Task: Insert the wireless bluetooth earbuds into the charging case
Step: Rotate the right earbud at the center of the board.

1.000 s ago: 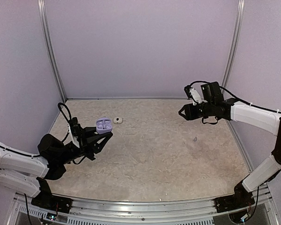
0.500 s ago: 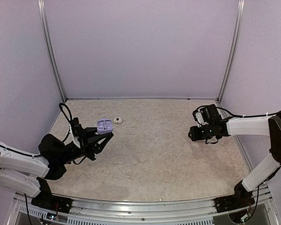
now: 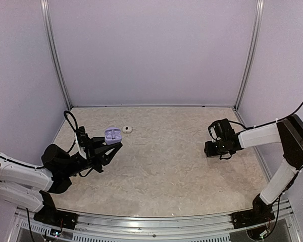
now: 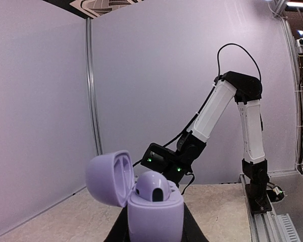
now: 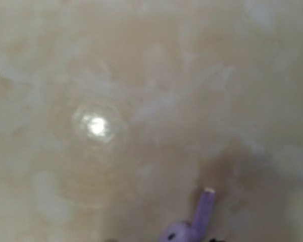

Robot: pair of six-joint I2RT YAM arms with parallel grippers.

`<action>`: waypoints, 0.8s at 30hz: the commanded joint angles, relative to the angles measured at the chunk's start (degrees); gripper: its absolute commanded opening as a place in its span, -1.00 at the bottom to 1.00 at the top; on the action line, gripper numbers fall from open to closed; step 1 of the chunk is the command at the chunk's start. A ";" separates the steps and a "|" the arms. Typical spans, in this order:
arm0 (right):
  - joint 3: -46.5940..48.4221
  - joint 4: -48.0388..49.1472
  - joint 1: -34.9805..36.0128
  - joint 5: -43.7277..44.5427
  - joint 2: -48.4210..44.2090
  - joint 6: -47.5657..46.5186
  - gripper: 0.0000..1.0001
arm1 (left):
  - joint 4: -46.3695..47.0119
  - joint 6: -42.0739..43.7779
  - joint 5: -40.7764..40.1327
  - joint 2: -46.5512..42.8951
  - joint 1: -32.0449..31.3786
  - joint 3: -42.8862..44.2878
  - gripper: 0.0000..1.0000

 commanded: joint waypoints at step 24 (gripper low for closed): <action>2.40 5.01 5.18 -16.28 6.63 -11.52 -0.64 | 0.95 0.12 -0.83 -0.69 0.49 -0.37 -0.89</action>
